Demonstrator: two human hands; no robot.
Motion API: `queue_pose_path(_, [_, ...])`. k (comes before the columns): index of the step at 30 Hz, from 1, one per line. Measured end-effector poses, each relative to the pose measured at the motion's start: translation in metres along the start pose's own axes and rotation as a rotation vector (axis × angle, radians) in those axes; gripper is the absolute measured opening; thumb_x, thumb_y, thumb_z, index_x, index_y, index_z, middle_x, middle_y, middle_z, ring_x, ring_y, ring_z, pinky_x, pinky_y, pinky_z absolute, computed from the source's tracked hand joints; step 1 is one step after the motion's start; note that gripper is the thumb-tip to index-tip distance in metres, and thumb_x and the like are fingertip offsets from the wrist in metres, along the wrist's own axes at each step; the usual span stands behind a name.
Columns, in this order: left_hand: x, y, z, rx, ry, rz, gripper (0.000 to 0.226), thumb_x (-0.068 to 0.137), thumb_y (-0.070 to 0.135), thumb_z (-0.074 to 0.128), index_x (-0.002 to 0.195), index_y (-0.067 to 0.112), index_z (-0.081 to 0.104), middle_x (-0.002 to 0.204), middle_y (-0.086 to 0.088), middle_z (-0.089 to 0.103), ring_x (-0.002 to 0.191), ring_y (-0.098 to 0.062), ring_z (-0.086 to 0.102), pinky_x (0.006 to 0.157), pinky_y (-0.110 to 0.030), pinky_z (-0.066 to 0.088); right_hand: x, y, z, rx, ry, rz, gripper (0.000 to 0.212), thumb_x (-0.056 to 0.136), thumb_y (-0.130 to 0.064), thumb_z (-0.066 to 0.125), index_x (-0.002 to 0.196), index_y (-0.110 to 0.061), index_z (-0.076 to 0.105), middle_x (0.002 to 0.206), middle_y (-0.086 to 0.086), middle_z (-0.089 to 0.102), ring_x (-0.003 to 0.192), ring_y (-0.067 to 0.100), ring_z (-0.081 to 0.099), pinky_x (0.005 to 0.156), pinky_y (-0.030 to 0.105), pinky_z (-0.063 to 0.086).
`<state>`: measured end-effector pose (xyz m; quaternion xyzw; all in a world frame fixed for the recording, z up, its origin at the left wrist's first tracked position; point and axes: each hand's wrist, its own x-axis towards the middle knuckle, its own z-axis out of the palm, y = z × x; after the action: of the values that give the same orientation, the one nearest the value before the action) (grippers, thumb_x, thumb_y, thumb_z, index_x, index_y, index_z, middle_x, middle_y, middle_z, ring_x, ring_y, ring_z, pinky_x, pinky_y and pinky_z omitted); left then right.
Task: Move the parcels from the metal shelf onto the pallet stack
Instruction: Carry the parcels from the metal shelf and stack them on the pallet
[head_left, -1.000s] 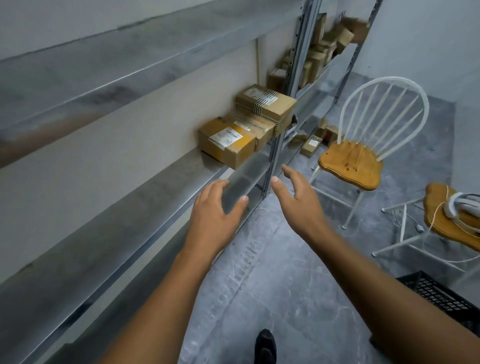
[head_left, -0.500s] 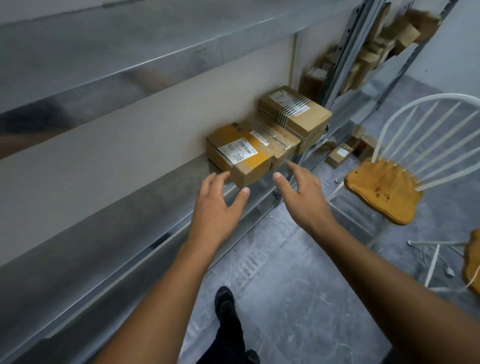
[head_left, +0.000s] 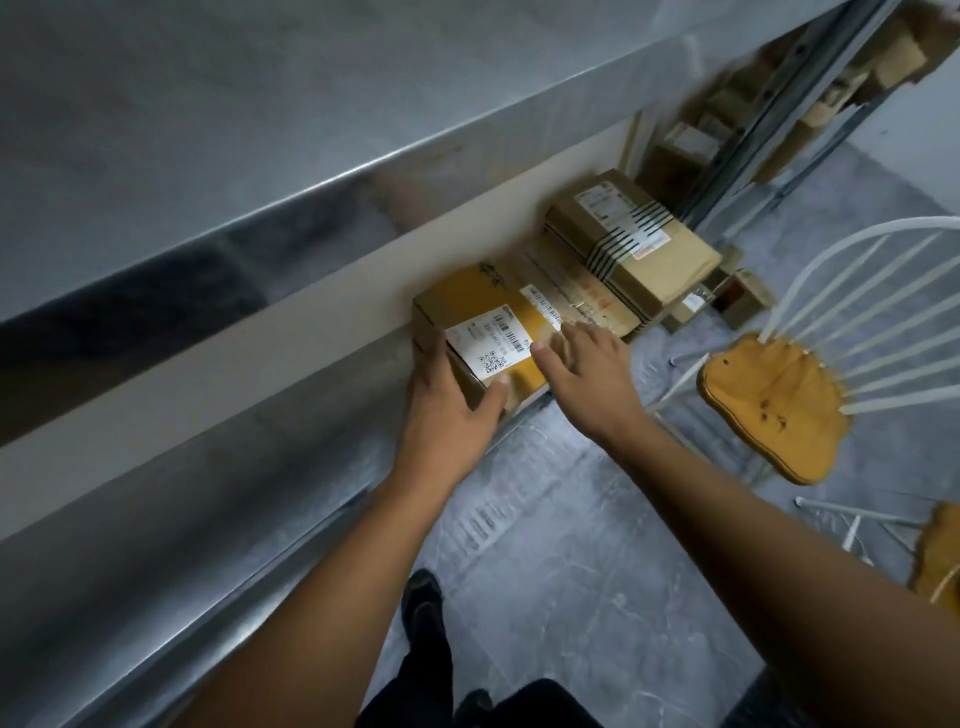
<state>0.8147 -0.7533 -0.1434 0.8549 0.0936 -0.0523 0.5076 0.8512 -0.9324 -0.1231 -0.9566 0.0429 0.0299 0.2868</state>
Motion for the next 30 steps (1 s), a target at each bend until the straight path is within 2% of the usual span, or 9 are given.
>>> queue_pose_path(3, [0.001,0.004,0.008,-0.056,-0.017,-0.051,0.096,0.095,0.049,0.067,0.165,0.027,0.005,0.167,-0.007,0.03,0.151,-0.028,0.033,0.118,-0.052,0.039,0.013,0.006,0.011,-0.102,-0.049,0.036,0.047,0.103,-0.059,0.047,0.1,-0.015,0.063,0.148,0.01,0.055,0.149,0.027,0.03,0.125,0.05,0.018])
queue_pose_path(10, [-0.001,0.01,0.025,-0.176,0.039,-0.14,0.081,0.092,0.046,0.07,0.159,0.034,0.025,0.154,0.003,0.048,0.139,-0.023,0.05,0.11,-0.049,0.048,0.02,-0.002,0.009,-0.069,-0.007,0.038,0.043,0.099,-0.06,0.052,0.091,-0.019,0.063,0.165,0.01,0.04,0.16,0.03,0.012,0.127,0.06,0.005])
queue_pose_path(15, [-0.018,0.019,0.023,-0.307,0.194,-0.151,0.077,0.089,0.046,0.072,0.154,0.04,0.031,0.148,0.009,0.052,0.131,-0.016,0.056,0.106,-0.044,0.05,0.007,-0.015,0.0,-0.017,-0.002,-0.06,0.053,0.094,-0.065,0.051,0.102,-0.015,0.065,0.146,0.005,0.053,0.149,0.028,0.028,0.122,0.057,0.021])
queue_pose_path(18, [-0.035,0.018,0.015,-0.405,0.336,-0.165,0.048,0.093,0.04,0.07,0.133,0.054,0.047,0.14,0.011,0.058,0.121,-0.004,0.059,0.096,-0.028,0.051,-0.011,-0.016,-0.003,0.055,-0.042,-0.151,0.046,0.095,-0.064,0.056,0.097,-0.018,0.057,0.126,0.001,0.054,0.136,0.028,0.035,0.113,0.058,0.033])
queue_pose_path(20, [-0.05,0.019,0.008,-0.484,0.394,-0.187,0.042,0.098,0.037,0.068,0.131,0.054,0.049,0.135,0.013,0.062,0.11,0.004,0.063,0.078,-0.011,0.049,-0.025,-0.019,-0.005,0.106,-0.08,-0.214,0.046,0.094,-0.065,0.058,0.098,-0.02,0.053,0.114,-0.002,0.05,0.124,0.023,0.038,0.107,0.054,0.039])
queue_pose_path(22, [-0.07,0.02,0.0,-0.549,0.46,-0.202,0.043,0.099,0.036,0.068,0.137,0.046,0.05,0.123,0.023,0.067,0.1,0.009,0.066,0.066,-0.004,0.048,-0.042,-0.025,-0.006,0.166,-0.114,-0.293,0.047,0.094,-0.064,0.06,0.1,-0.018,0.051,0.108,-0.003,0.048,0.111,0.019,0.041,0.099,0.048,0.043])
queue_pose_path(25, [-0.108,0.02,-0.012,-0.593,0.578,-0.182,0.047,0.099,0.036,0.07,0.142,0.043,0.052,0.112,0.033,0.07,0.099,0.014,0.065,0.068,-0.004,0.049,-0.067,-0.039,-0.004,0.328,-0.197,-0.404,0.042,0.095,-0.056,0.067,0.099,-0.02,0.045,0.102,-0.002,0.046,0.099,0.019,0.049,0.083,0.036,0.048])
queue_pose_path(28, [-0.153,0.012,-0.025,-0.627,0.701,-0.171,0.054,0.098,0.039,0.071,0.146,0.046,0.048,0.124,0.027,0.068,0.106,0.01,0.065,0.075,-0.009,0.052,-0.095,-0.06,0.004,0.456,-0.326,-0.483,0.04,0.096,-0.051,0.071,0.099,-0.026,0.04,0.103,-0.004,0.048,0.087,-0.002,0.051,0.068,0.015,0.046])
queue_pose_path(30, [-0.186,0.004,-0.035,-0.63,0.785,-0.171,0.056,0.097,0.04,0.071,0.148,0.047,0.047,0.131,0.024,0.065,0.111,0.009,0.064,0.078,-0.009,0.053,-0.118,-0.075,0.013,0.516,-0.427,-0.513,0.042,0.096,-0.049,0.072,0.108,-0.025,0.04,0.108,-0.009,0.055,0.09,-0.005,0.057,0.069,0.015,0.051])
